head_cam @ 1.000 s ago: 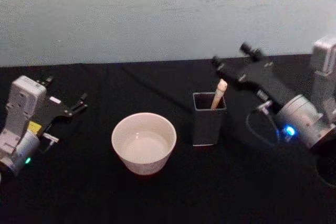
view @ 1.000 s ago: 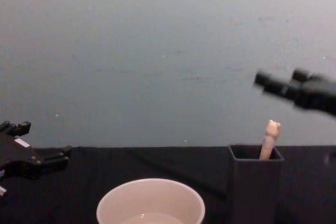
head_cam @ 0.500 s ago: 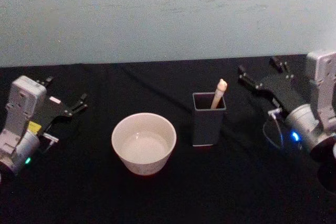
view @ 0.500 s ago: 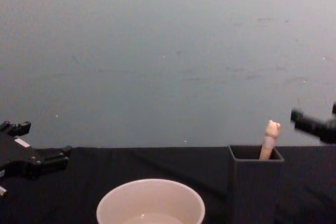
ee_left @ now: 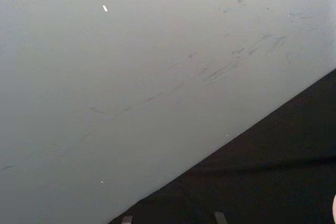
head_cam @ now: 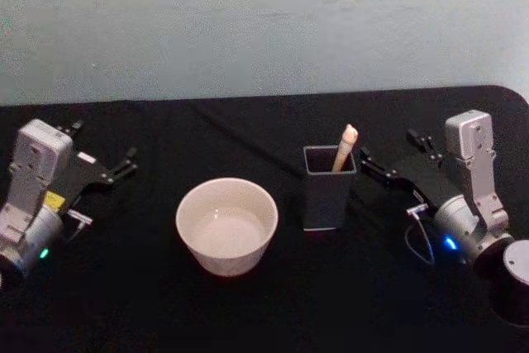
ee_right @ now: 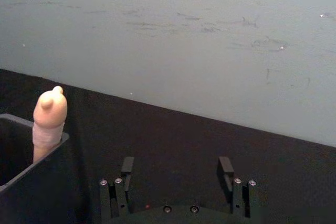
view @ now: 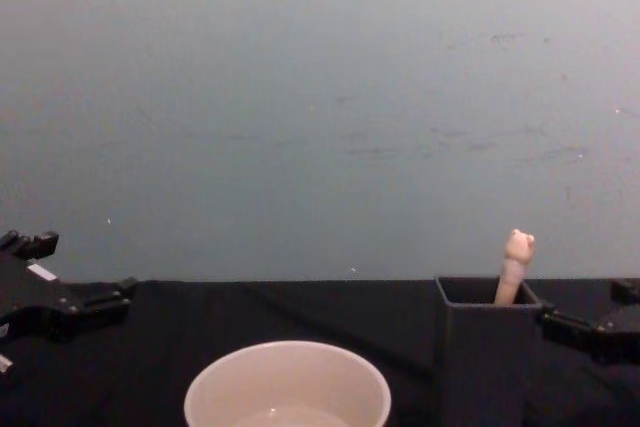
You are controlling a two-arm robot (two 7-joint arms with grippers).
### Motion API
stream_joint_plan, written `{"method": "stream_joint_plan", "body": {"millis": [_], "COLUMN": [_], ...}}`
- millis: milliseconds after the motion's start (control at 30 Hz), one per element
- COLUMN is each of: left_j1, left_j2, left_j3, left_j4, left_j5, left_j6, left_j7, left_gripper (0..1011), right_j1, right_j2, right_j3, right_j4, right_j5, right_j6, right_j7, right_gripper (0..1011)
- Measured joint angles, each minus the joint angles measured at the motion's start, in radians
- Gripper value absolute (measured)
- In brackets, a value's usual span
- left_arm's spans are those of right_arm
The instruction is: Pick up the stirring spoon with one hand, stir inside the cup, then place it back in its original position.
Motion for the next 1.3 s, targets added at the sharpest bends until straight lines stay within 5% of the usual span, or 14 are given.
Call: {"method": "stream_joint_plan", "body": {"millis": [1300], "left_j1": [0.000], "left_j2": [0.000], "left_j3": [0.000], "left_j4": [0.000], "left_j5": [0.000], "left_j6": [0.000], "left_j7": [0.000], "left_gripper": [1001], "right_j1": [-0.001], "right_j2": [0.004], "right_j3": [0.001], "right_j4": [-0.008], "right_j5": [0.007], "right_j6": [-0.002], "right_j7": [0.001], "right_gripper": [1002]}}
